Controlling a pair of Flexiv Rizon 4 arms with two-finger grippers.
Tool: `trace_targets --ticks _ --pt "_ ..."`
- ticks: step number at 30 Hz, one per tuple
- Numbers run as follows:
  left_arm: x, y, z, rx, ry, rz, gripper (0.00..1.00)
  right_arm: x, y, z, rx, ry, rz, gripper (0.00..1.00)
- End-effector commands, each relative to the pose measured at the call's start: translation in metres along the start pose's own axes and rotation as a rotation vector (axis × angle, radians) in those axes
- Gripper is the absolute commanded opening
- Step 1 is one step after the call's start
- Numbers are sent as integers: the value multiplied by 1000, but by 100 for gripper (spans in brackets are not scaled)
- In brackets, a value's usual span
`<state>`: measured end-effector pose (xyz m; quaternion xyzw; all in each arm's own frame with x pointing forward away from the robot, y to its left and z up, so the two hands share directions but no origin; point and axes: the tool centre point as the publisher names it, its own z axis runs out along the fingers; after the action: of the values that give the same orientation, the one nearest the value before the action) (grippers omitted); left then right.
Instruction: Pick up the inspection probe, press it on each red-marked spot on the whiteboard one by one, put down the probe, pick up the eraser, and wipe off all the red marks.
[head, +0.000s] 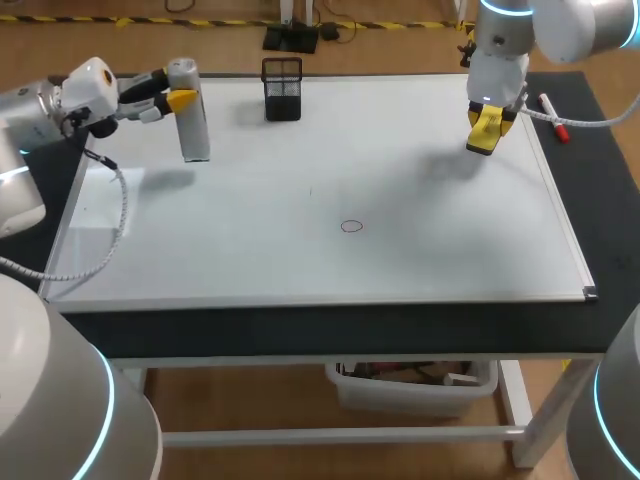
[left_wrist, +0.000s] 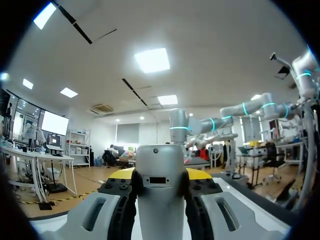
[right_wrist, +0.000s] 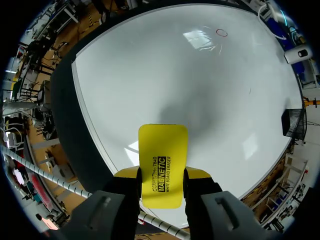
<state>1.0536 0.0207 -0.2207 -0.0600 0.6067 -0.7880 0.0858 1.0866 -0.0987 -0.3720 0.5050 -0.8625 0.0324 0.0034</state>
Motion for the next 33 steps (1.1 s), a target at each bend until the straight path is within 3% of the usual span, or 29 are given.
trace_targets --ticks 1,18,20,33 --pt "4 -3 0 -5 -17 2 0 0 -1 -1 1 3 -1 0" --pt "4 -3 0 -5 -17 2 0 -1 1 -2 0 2 -9 0" --pt "4 -3 0 -5 -17 2 0 -4 1 -3 11 31 -33 0" --pt "4 -3 0 -5 -17 2 0 -33 46 -10 34 17 -117 0"
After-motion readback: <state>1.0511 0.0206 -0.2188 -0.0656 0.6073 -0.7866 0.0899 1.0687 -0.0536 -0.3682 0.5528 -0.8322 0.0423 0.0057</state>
